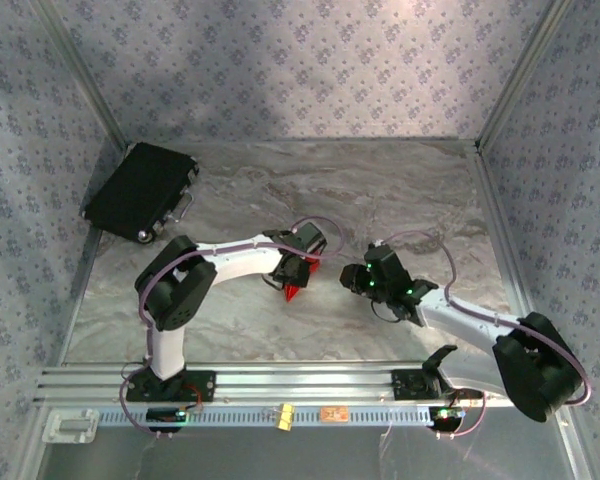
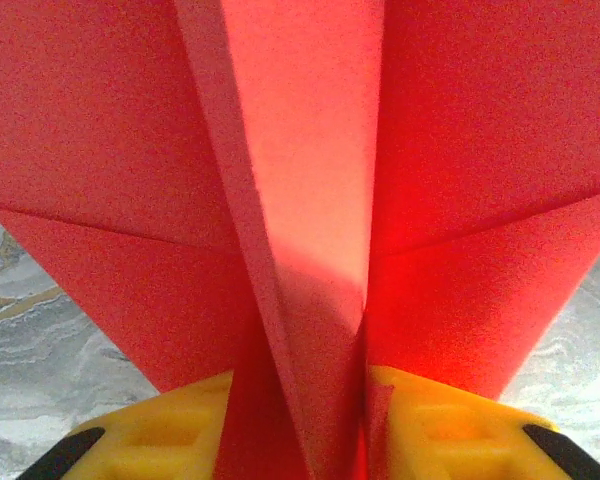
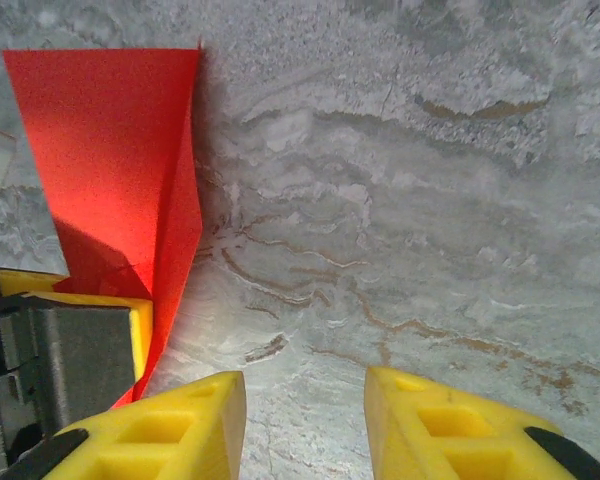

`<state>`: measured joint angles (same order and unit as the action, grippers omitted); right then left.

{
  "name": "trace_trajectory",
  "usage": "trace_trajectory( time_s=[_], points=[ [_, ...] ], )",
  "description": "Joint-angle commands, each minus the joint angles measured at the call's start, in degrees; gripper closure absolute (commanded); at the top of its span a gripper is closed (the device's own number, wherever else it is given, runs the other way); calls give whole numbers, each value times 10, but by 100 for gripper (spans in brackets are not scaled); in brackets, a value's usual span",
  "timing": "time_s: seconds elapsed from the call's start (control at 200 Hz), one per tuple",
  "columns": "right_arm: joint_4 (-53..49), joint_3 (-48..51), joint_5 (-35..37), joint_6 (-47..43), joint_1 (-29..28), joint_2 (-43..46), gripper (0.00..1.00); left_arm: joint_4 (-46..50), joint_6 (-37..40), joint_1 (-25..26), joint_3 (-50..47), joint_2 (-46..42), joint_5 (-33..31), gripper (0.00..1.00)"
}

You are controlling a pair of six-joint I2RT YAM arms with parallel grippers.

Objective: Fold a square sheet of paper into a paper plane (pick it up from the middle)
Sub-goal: Move the paper plane to the center of the table.

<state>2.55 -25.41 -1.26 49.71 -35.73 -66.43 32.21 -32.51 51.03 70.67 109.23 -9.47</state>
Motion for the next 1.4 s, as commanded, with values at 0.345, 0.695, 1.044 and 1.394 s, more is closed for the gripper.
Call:
trace_trajectory(
  time_s=[0.345, 0.695, 1.044, 1.394],
  points=[
    [-45, 26, -25, -33, 39, 55, 62, 59, -119, 6, 32, 34, -28, 59],
    [-57, 43, -45, -33, 61, 93, 57, 88, -136, 12, 55, 46, -39, 57],
    [-83, 26, -38, -40, 67, 102, 57, 94, -129, 14, 60, 6, -52, 56],
    [-114, 13, -47, -52, 92, 116, 57, 86, -125, 15, 42, -39, -62, 53]
  ],
)
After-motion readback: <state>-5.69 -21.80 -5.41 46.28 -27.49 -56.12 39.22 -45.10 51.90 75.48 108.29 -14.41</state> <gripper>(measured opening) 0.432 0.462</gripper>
